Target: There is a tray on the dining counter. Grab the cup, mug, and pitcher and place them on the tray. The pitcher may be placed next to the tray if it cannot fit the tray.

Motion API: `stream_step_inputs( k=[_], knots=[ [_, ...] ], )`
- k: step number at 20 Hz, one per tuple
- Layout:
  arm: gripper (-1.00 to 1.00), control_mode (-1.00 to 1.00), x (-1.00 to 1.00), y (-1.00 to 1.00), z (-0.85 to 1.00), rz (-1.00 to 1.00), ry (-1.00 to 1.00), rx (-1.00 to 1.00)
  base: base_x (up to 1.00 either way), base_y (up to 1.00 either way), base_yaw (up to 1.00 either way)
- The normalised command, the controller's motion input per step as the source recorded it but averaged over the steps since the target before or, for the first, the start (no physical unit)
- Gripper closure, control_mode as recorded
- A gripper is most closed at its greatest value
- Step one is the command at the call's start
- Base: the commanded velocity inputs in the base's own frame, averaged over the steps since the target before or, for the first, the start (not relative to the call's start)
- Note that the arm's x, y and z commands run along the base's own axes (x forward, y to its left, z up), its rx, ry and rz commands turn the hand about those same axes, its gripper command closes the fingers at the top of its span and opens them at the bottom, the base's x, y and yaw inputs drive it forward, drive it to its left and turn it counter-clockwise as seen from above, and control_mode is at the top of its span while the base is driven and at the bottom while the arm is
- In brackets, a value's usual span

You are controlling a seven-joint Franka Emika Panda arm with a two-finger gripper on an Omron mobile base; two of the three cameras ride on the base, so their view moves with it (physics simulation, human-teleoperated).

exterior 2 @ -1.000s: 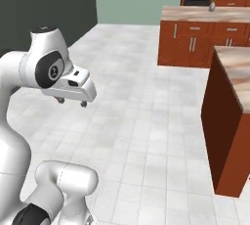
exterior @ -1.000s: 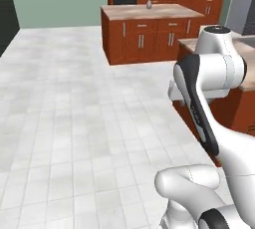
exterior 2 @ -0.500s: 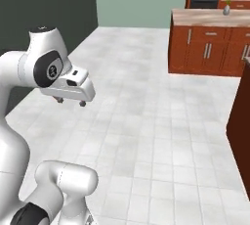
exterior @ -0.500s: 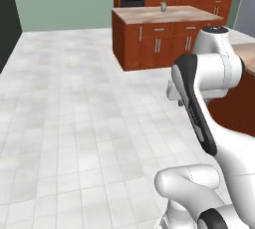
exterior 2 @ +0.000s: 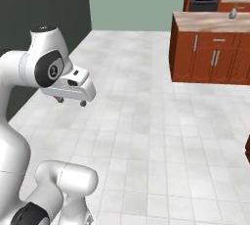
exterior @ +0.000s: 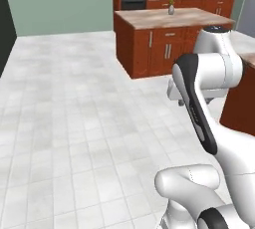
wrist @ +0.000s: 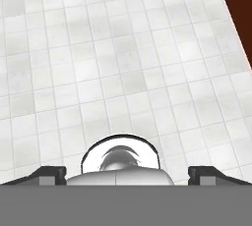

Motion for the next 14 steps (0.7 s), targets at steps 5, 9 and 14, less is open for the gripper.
stream_step_inputs(
  k=[5, 9, 14],
  knots=[
    [-1.0, 1.0, 0.0, 0.0, 0.0, 0.0, 0.0, 0.0, 1.0, 0.79, -0.09],
    [-1.0, 1.0, 0.0, 0.0, 0.0, 0.0, 0.0, 0.0, 1.0, 0.7, -0.1],
    [-1.0, 1.0, 0.0, 0.0, 0.0, 0.0, 0.0, 0.0, 1.0, 0.71, -0.07]
  ],
)
